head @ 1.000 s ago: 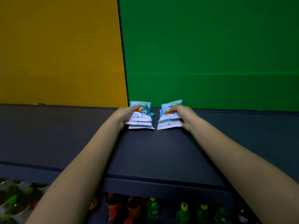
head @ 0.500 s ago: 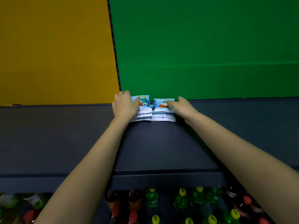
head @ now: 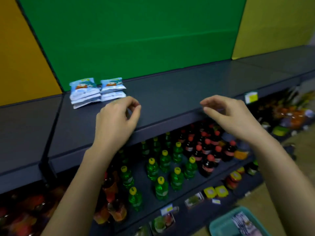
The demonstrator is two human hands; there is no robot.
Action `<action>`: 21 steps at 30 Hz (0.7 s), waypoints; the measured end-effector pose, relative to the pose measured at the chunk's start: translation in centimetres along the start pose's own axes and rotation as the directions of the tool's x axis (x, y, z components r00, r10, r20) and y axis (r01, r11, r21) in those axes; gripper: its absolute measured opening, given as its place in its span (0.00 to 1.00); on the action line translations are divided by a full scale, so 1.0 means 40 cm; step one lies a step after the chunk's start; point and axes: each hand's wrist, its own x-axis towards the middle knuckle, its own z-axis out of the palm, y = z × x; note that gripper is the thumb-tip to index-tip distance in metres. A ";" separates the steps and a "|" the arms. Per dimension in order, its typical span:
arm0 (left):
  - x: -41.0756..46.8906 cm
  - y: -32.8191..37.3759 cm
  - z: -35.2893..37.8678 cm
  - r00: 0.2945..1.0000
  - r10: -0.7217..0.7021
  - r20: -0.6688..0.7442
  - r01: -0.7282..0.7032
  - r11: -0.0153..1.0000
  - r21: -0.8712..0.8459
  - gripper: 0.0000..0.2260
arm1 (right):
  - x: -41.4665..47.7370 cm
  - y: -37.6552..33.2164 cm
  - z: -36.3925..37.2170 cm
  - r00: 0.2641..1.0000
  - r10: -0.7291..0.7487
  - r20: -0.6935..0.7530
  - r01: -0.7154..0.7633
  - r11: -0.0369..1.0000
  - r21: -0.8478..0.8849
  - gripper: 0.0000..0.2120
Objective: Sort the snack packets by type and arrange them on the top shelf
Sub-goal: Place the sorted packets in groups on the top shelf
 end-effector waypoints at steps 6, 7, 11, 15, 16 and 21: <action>-0.165 0.165 0.106 0.988 0.117 0.100 -0.122 0.991 0.048 0.09 | -0.267 0.219 -0.118 0.985 0.151 -0.087 -0.162 0.975 -0.149 0.09; -0.197 0.191 0.129 0.986 0.107 0.128 -0.114 0.992 0.050 0.09 | -0.316 0.258 -0.140 0.981 0.174 -0.090 -0.187 0.966 -0.178 0.09; -0.353 0.299 0.227 0.967 0.033 0.252 -0.054 0.996 0.077 0.08 | -0.530 0.408 -0.219 0.959 0.277 -0.060 -0.283 0.922 -0.266 0.10; -0.542 0.442 0.314 0.905 -0.122 0.407 0.085 0.991 0.108 0.05 | -0.747 0.542 -0.287 0.907 0.416 0.068 -0.369 0.862 -0.346 0.12; -0.583 0.481 0.333 0.880 -0.161 0.447 0.123 0.986 0.112 0.04 | -0.794 0.571 -0.304 0.887 0.451 0.101 -0.390 0.848 -0.359 0.12; -0.704 0.631 0.410 0.815 -0.250 0.523 0.206 0.968 0.142 0.05 | -0.926 0.698 -0.396 0.832 0.538 0.136 -0.465 0.809 -0.360 0.13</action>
